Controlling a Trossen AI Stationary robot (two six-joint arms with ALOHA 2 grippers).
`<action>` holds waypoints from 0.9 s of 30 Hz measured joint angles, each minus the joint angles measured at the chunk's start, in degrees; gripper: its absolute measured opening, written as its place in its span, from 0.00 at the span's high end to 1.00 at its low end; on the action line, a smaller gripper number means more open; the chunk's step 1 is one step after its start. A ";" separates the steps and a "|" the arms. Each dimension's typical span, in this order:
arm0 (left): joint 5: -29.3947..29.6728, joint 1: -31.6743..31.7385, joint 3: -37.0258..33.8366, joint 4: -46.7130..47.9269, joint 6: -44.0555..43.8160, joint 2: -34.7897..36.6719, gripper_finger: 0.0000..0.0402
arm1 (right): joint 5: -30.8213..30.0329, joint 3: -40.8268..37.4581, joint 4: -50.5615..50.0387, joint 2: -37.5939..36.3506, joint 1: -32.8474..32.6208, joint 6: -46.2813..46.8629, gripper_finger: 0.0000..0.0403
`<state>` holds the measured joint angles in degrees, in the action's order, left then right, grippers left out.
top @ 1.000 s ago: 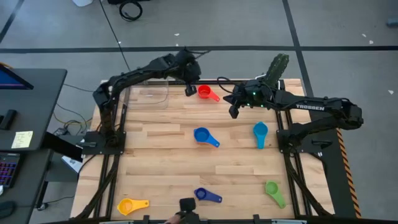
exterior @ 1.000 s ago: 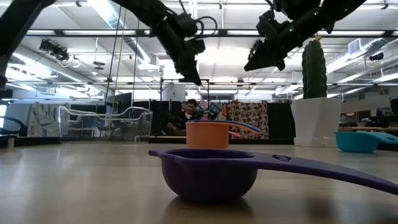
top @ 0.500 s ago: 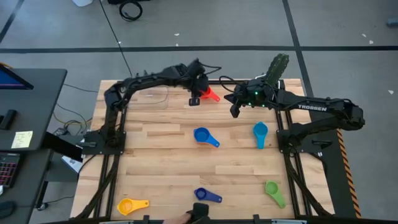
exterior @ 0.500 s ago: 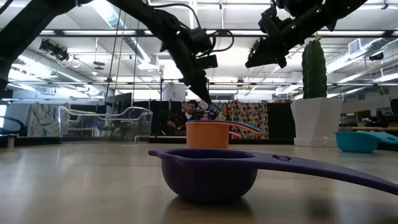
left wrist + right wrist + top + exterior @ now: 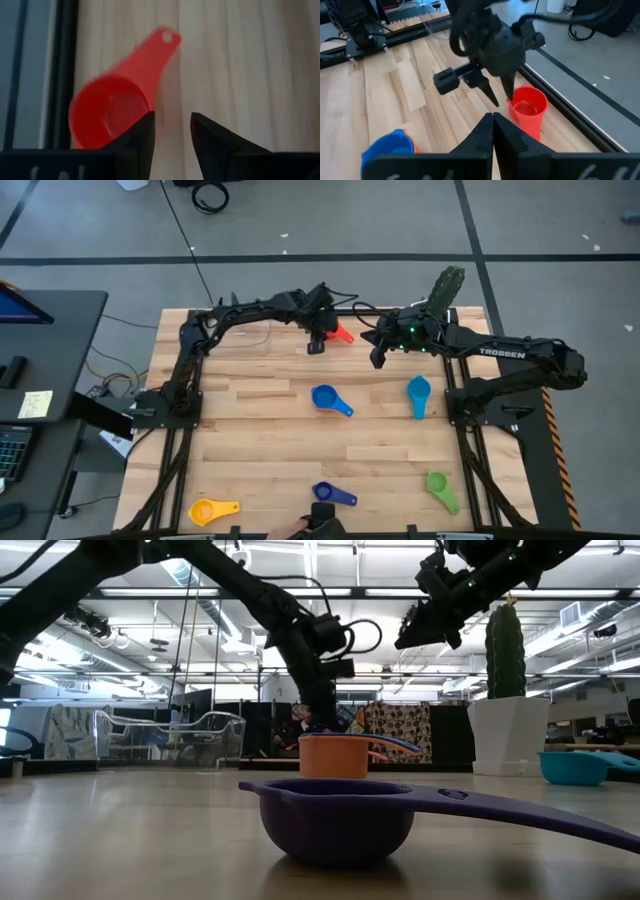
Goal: Nest measuring cups in basket
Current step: Stack the red nest measuring cup on top of the blue nest measuring cup
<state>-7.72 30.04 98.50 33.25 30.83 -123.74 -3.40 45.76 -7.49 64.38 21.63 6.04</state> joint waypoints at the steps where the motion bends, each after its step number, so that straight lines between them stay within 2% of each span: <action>1: 0.06 0.04 0.00 -1.07 -0.04 -0.30 0.68 | -0.06 0.00 -0.01 0.00 0.09 0.01 0.96; 19: 0.06 1.04 -0.02 -3.14 2.15 -3.90 0.68 | -0.04 0.00 -0.04 -0.04 0.59 0.42 0.97; 27: -0.44 1.02 -0.02 -3.60 6.34 -4.64 0.68 | -0.06 0.00 0.00 -0.04 0.63 0.42 0.97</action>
<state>-8.16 31.07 98.48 29.65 37.17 -128.38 -3.46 45.76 -7.49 64.34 22.26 6.46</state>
